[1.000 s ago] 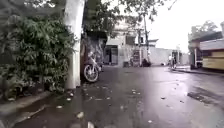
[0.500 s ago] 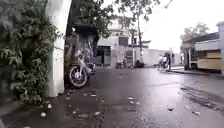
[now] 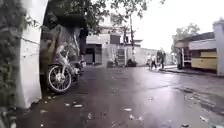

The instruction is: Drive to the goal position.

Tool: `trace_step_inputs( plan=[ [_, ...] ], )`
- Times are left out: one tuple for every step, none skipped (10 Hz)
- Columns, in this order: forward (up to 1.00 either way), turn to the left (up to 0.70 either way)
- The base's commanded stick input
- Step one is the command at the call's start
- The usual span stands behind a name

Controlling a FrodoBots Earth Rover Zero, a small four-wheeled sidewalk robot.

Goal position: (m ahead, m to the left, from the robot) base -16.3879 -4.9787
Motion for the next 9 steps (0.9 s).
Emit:
trace_step_inputs(
  plan=[
    [0.00,-0.45],
    [0.00,-0.45],
    [0.00,-0.45],
    [0.00,-0.45],
    [0.00,-0.45],
    [0.00,-0.45],
    [0.00,-0.45],
    [0.00,-0.45],
    [0.00,-0.45]
  ],
)
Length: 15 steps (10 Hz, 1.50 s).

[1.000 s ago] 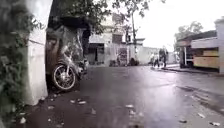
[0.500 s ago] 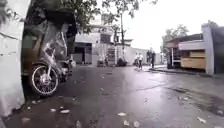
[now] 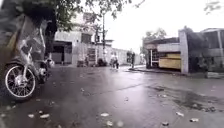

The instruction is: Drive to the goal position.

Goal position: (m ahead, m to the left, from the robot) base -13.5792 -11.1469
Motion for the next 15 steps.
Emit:
trace_step_inputs(
  plan=[
    [0.00,-0.45],
    [0.00,-0.45],
    [0.00,-0.45],
    [0.00,-0.45],
    [0.00,-0.45],
    [0.00,-0.45],
    [0.00,-0.45],
    [0.00,-0.45],
    [0.00,-0.45],
    [0.00,-0.45],
    [0.00,-0.45],
    [0.81,-0.30],
    [1.00,-0.27],
    [1.00,-0.27],
    [1.00,-0.27]
  ],
)
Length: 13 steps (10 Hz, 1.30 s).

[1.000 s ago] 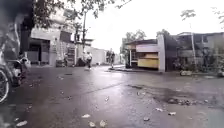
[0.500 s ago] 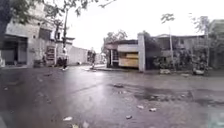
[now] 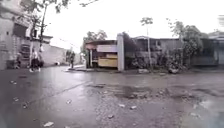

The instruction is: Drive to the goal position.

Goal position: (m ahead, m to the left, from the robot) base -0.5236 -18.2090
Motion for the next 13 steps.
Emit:
trace_step_inputs(
  plan=[
    [1.00,-0.27],
    [1.00,-0.27],
    [1.00,-0.27],
    [1.00,-0.27],
    [1.00,-0.27],
    [1.00,-0.27],
    [1.00,-0.27],
    [1.00,-0.27],
    [1.00,-0.27],
    [1.00,-0.27],
    [1.00,-0.27],
    [1.00,-0.27],
    [1.00,-0.27]
  ],
)
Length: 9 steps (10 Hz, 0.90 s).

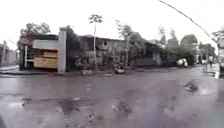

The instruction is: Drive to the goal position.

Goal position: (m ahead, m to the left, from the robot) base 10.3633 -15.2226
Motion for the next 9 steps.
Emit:
trace_step_inputs(
  plan=[
    [1.00,-0.27],
    [1.00,-0.27],
    [1.00,-0.27],
    [1.00,-0.27],
    [1.00,-0.27],
    [1.00,-0.27],
    [1.00,-0.27],
    [1.00,-0.27],
    [1.00,-0.27]
  ],
)
